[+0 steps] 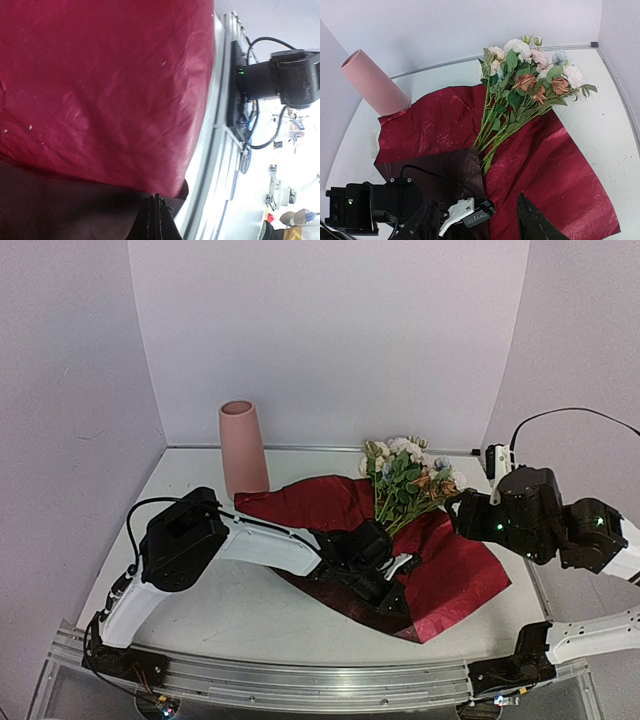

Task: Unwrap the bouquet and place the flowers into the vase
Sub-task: Unfold the wrapping paper at the center of the board.

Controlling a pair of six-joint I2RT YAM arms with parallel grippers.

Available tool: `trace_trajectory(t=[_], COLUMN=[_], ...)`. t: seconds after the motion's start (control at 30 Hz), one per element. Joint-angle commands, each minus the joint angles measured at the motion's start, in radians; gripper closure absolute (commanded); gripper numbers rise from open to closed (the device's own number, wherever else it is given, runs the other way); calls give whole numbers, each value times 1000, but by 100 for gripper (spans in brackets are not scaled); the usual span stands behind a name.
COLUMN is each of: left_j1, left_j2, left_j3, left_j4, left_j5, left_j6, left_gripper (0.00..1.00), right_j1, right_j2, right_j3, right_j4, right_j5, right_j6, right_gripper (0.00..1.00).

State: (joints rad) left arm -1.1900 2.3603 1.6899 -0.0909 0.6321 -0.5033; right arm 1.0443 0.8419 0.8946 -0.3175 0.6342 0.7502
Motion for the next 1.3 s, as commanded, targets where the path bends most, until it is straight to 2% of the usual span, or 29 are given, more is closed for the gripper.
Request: trace_trajectory(t=[0.0,0.13,0.23,0.33,0.53,0.63,0.7,0.73,0.8,0.87,1.1,1.27], left_j1=[1,0,1,1,35,73,110,128,165,208,284,306], left_j2=[2,-33,-107,-178,-293,-333,-362,-374,-398,-409,-325,-293], left_j3=[-11,-40,-78,-108,-160,-170,-179,-183,-187,-171,-31,-10], left_j4=[73,79,81,84,85,84,81,78,64,46,-70,-101], left_j5=[-18,-49,-129,-189,-241,-237,-231,-230,-236,-238,-293,-303], left_j6=[-24,-17,-11,-16,-16,-5,7,15,31,43,97,124], left_gripper=[99,99,98,98,96,96,95,95,94,92,89,85], right_j1=[4,1,-46,-143,-258,-321,-338,-342,-351,-361,-375,-375], right_j2=[47,133,207,258,273,336,394,417,464,506,595,616], right_j3=[-31,-40,-51,-97,-201,-234,-238,-241,-252,-272,-348,-364], right_j4=[-23,-20,4,99,272,361,398,417,450,481,587,614], right_j5=[40,7,-60,-218,-374,-451,-482,-496,-525,-551,-630,-693], right_j6=[47,67,44,-8,-33,-43,-41,-35,-16,12,76,63], right_gripper=[44,46,48,49,55,58,64,71,93,100,100,100])
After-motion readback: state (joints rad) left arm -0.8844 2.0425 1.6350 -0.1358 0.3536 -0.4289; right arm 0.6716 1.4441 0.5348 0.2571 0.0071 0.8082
